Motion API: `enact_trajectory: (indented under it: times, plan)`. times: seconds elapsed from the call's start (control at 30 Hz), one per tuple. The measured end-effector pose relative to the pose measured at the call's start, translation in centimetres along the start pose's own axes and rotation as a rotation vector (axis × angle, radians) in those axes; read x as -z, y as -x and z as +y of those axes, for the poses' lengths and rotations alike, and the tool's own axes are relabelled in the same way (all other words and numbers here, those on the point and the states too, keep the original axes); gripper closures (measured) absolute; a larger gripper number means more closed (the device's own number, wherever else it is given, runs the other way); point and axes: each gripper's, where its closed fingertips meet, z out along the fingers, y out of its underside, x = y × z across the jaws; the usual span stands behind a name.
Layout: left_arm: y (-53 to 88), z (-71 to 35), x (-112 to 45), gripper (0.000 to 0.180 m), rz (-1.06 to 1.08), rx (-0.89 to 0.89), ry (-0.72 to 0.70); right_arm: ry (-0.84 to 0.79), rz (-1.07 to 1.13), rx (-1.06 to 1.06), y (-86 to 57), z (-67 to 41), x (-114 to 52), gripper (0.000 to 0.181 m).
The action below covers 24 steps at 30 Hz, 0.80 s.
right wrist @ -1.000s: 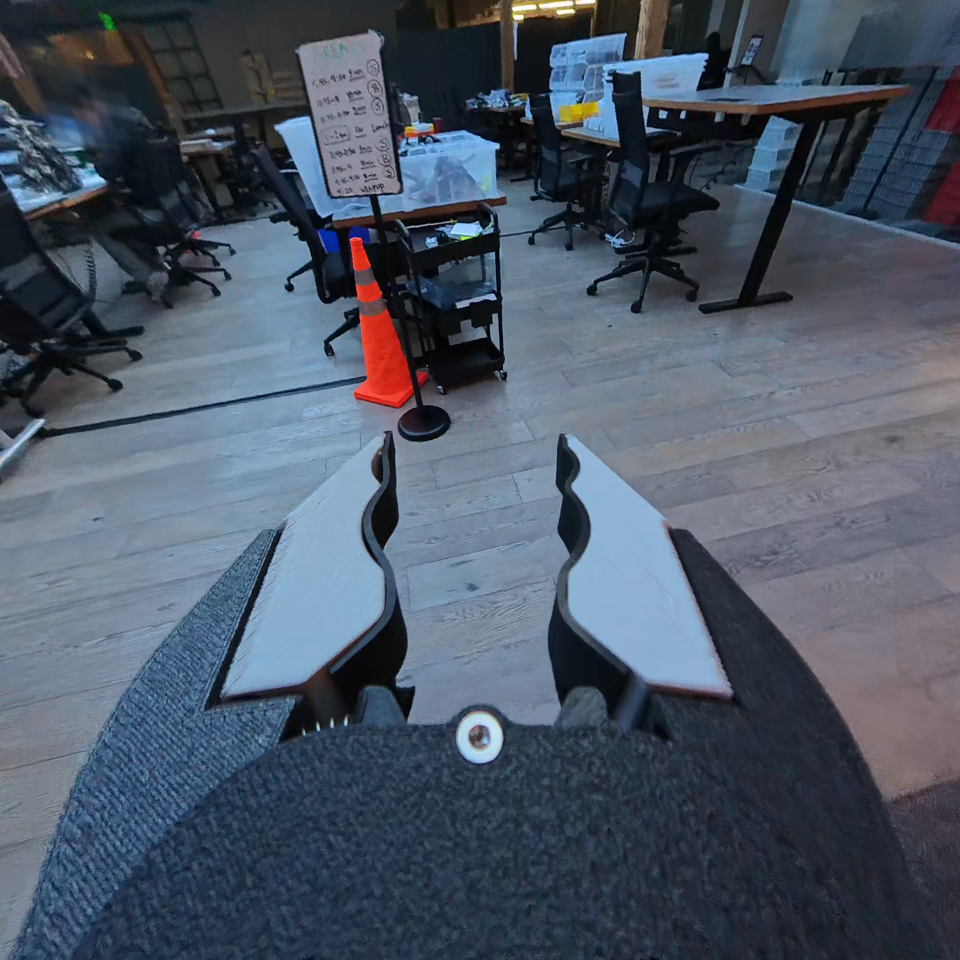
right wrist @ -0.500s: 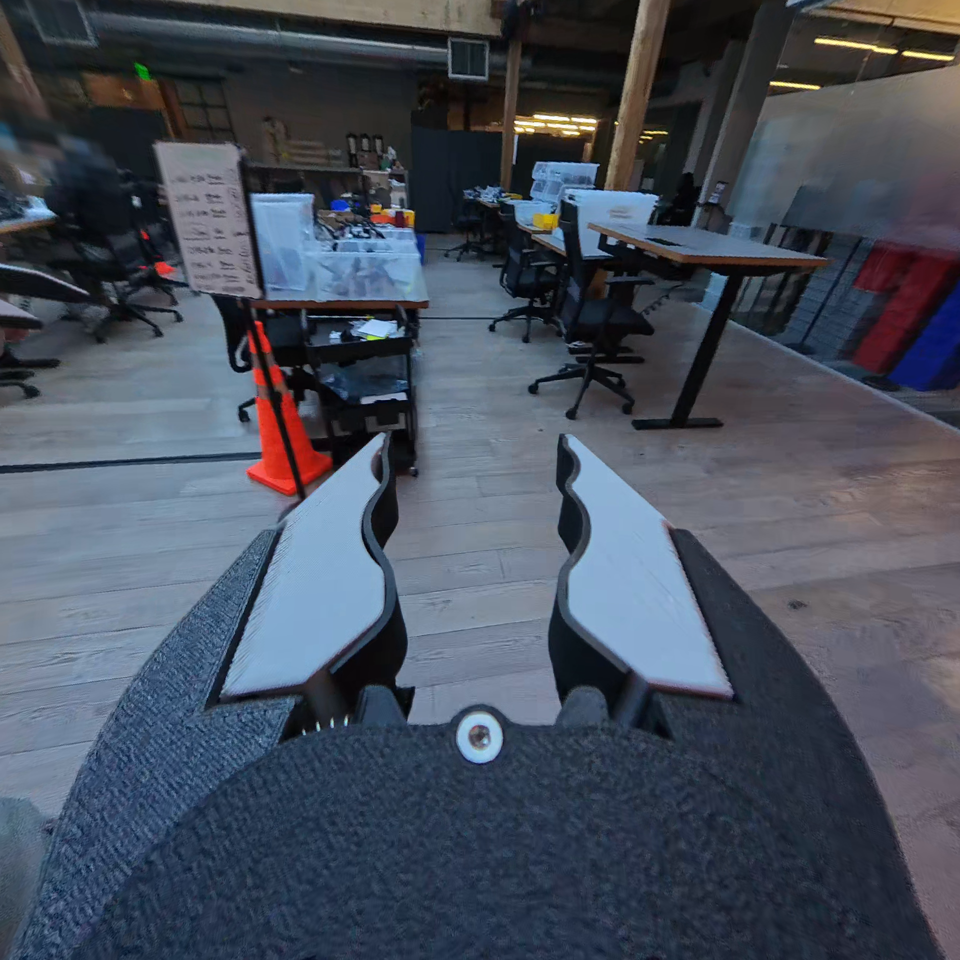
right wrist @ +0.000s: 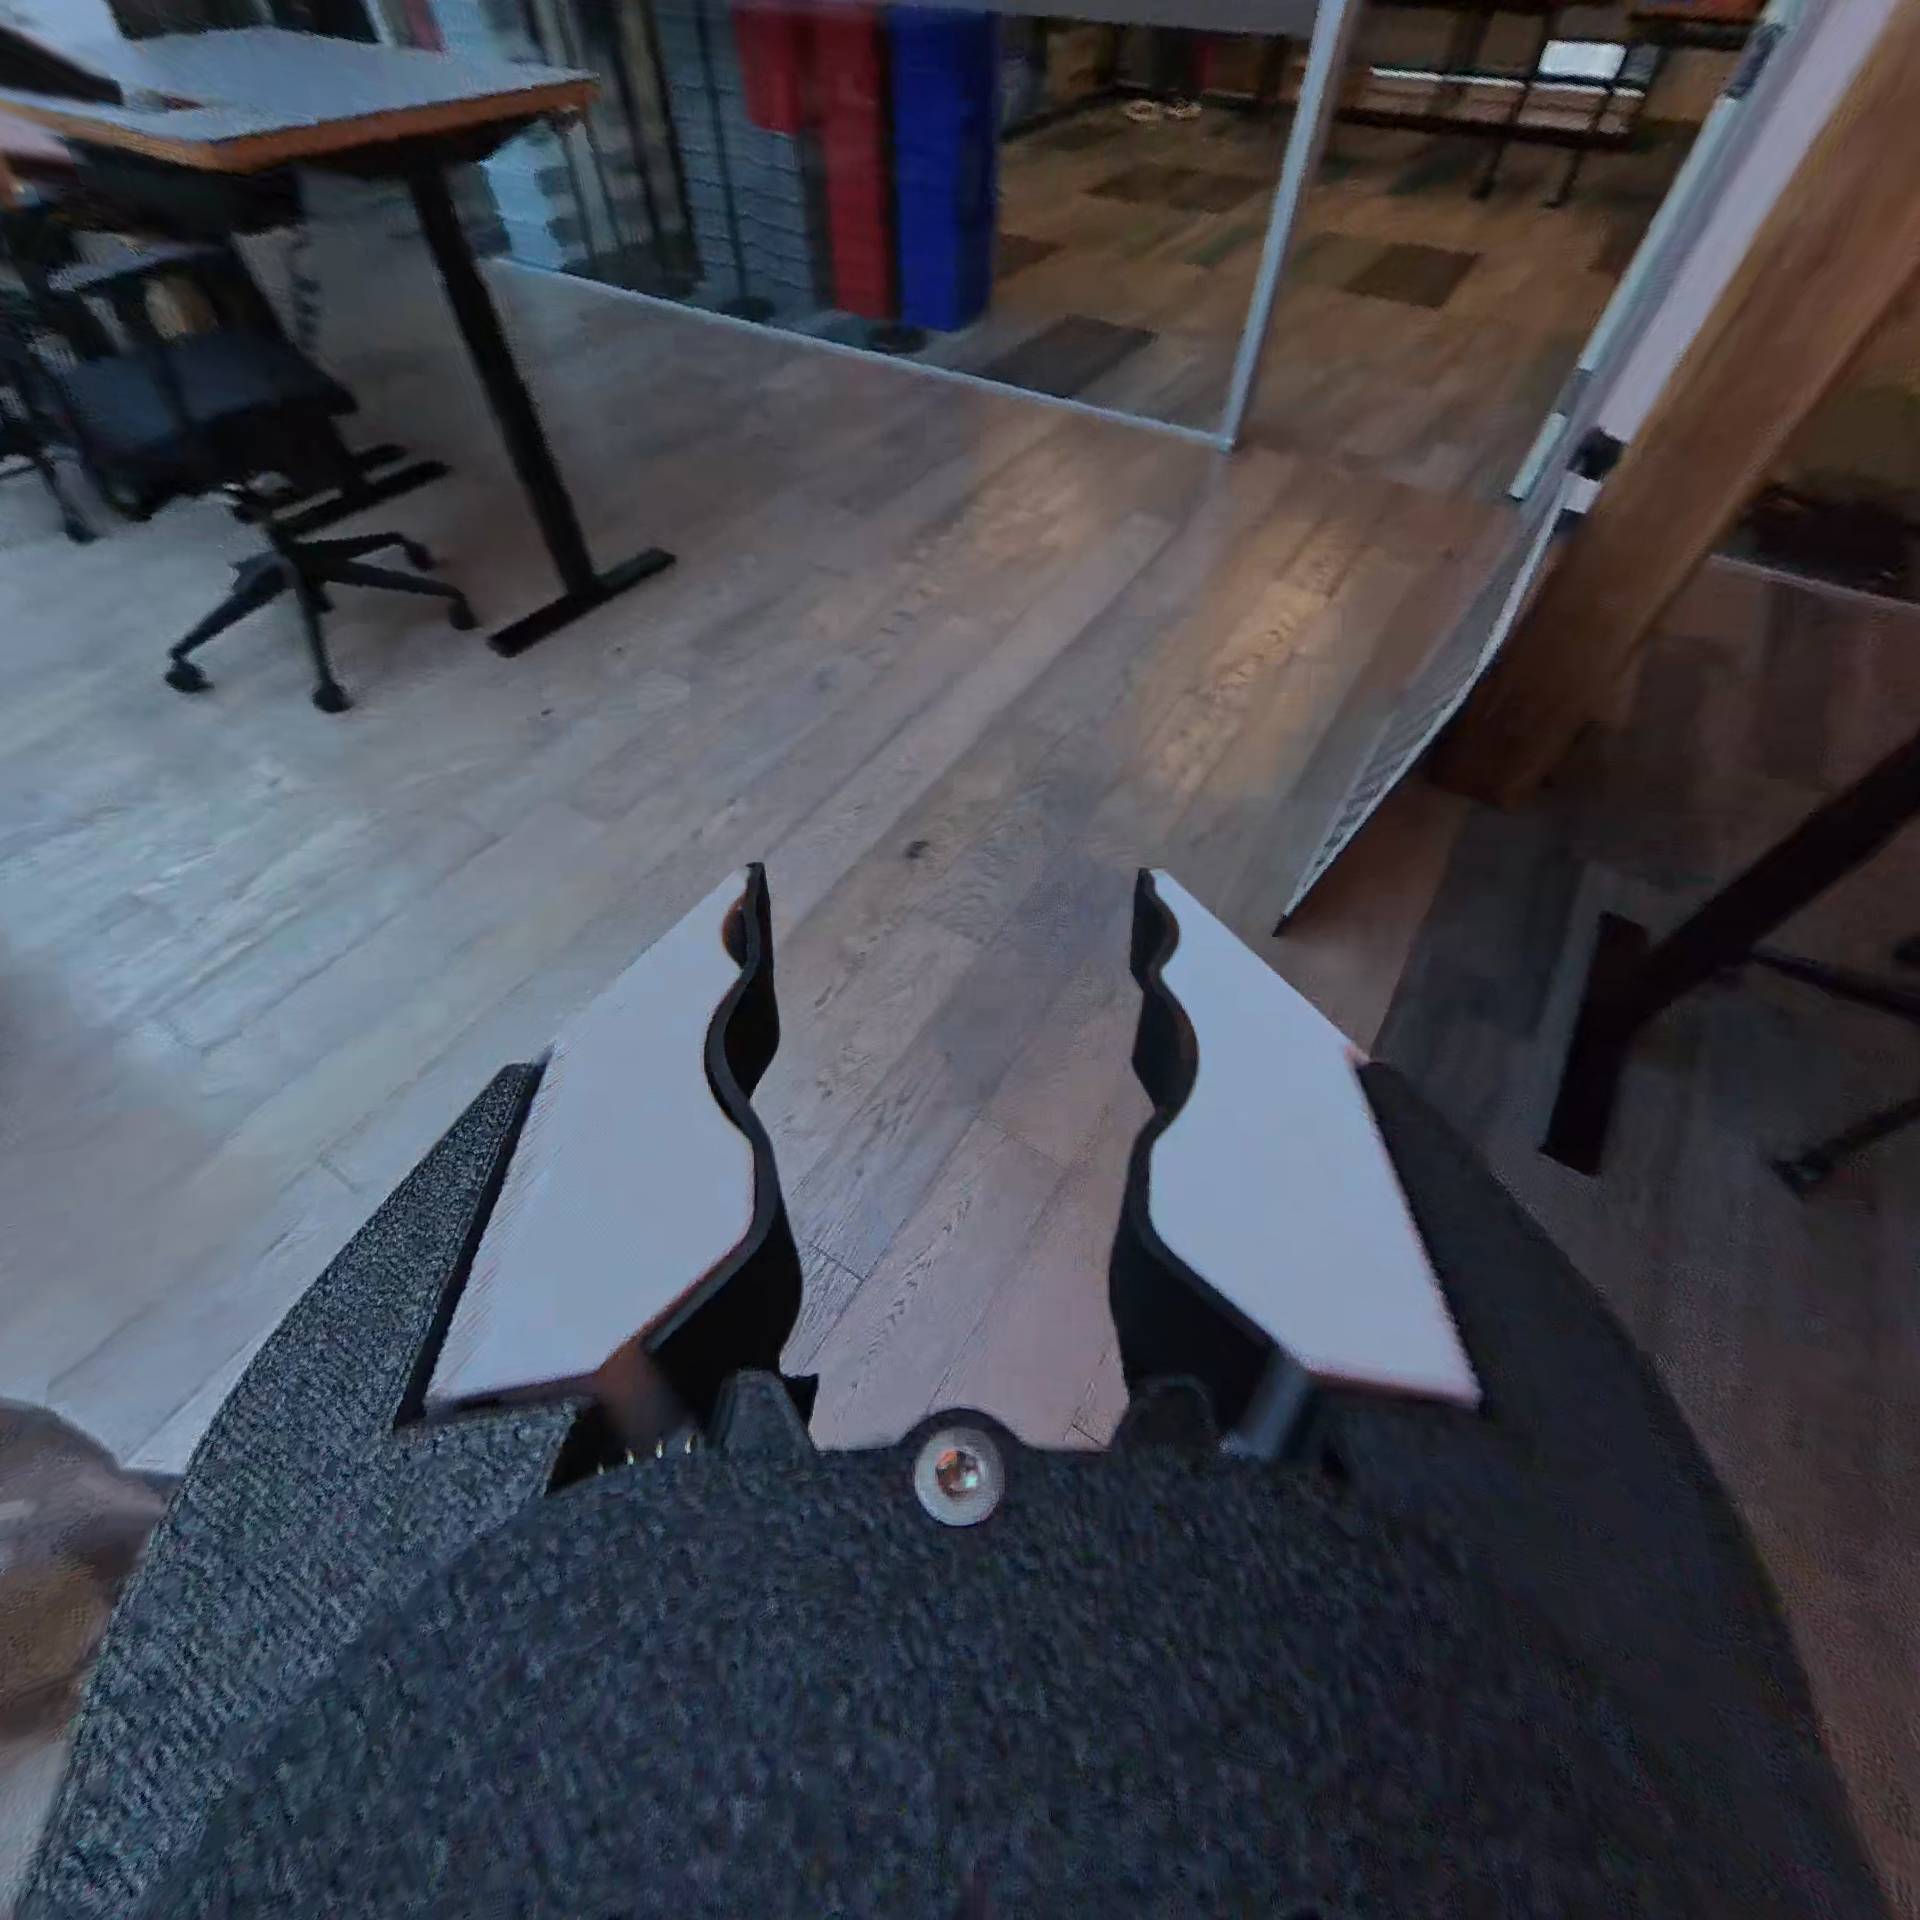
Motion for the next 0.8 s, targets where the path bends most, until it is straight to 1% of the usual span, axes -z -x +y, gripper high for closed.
enact_trajectory:
  times: [0.07,0.13,0.23,0.27,0.37,0.47,0.57,0.67,0.73,0.8]
  plan:
    - [3.8,-2.0,-8.9,0.106,0.076,-0.053,-0.002,0.016,0.063,-0.044,-5.2,0.6,-5.0,0.111]
    - [7.7,-2.6,-17.3,0.106,0.101,-0.076,0.001,0.031,0.097,-0.061,-10.1,1.7,-11.4,0.112]
    - [14.0,-2.0,-28.3,0.108,0.040,-0.022,0.035,0.050,0.088,-0.006,-16.8,1.1,-24.1,0.114]
    - [16.2,-1.7,-31.4,0.108,0.008,0.028,0.061,0.057,0.050,0.007,-18.8,-0.5,-28.9,0.114]
    - [22.1,-2.5,-39.1,0.108,-0.021,0.172,0.100,-0.013,-0.083,0.088,-24.2,-10.6,-43.0,0.112]
    - [29.5,-3.6,-45.9,0.105,-0.052,0.239,0.164,-0.095,-0.169,0.176,-29.0,-22.1,-55.3,0.109]
    - [39.0,-3.2,-53.6,0.106,-0.100,0.262,0.174,-0.135,-0.232,0.219,-33.7,-29.4,-68.5,0.108]
    - [50.0,-1.0,-63.8,0.105,-0.142,0.294,0.148,-0.146,-0.213,0.210,-39.0,-33.0,-81.6,0.108]
    - [57.8,-0.7,-72.7,0.104,-0.130,0.330,0.118,-0.107,-0.174,0.138,-42.4,-34.0,-90.3,0.108]
    - [65.1,-3.1,-82.3,0.105,-0.090,0.318,0.075,-0.066,-0.111,0.066,-45.9,-35.8,-97.6,0.107]
